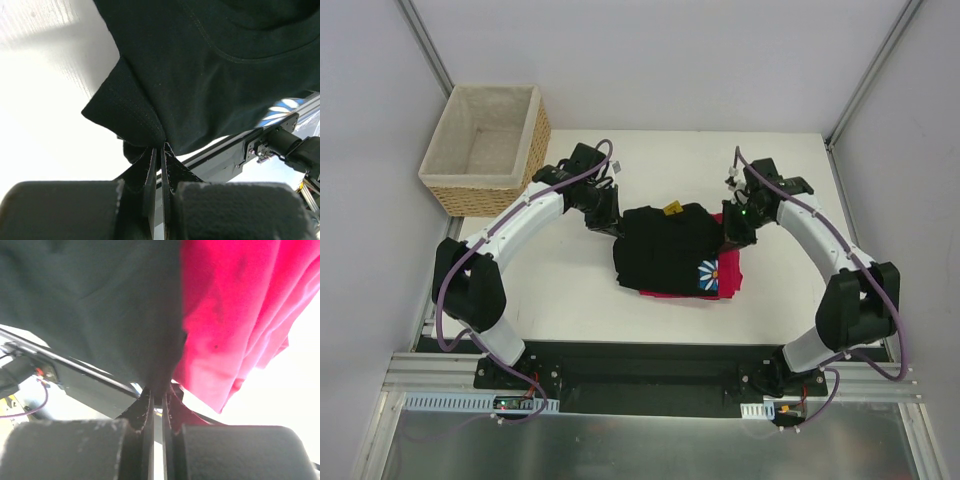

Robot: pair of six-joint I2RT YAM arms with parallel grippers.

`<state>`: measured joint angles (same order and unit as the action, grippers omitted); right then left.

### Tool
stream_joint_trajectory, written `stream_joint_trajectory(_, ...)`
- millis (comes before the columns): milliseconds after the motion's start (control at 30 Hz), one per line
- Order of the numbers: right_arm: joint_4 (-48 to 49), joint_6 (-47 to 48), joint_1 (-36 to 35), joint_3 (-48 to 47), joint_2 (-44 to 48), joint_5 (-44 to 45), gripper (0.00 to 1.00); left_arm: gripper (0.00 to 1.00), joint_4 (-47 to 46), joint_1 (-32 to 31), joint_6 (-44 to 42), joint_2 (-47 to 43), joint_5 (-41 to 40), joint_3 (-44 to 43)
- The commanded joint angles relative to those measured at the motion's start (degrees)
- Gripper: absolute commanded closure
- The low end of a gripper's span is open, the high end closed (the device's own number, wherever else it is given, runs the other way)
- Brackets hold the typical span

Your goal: Fold and stack the t-shirts

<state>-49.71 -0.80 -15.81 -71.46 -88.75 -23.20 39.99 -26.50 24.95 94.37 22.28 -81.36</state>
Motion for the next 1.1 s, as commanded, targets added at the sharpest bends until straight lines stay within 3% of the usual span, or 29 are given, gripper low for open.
stream_joint_trajectory(0,-4.7,0.4,0.6,-9.8,4.6,0.6,0.99,1.0,1.1,0.7,-1.1,0.0,0.2,-3.3)
stream_joint_trajectory(267,-10.0,0.5,2.3,-16.8,3.2,1.8,0.99,1.0,1.1,0.7,-1.1,0.5,0.2,-4.1)
stream_joint_trajectory(633,-11.8,3.6,4.8,-6.7,4.1,5.8,0.99,1.0,1.1,1.5,-1.2,-1.3,-0.9,-1.8)
stream_joint_trajectory(833,-7.4,6.8,8.9,1.4,2.0,7.8,0.99,1.0,1.2,1.5,-1.1,-0.2,1.3,-1.6)
stream_joint_trajectory(1067,-5.7,9.7,11.3,1.3,-0.5,9.4,0.99,1.0,1.2,1.5,-1.4,-0.3,2.1,0.0)
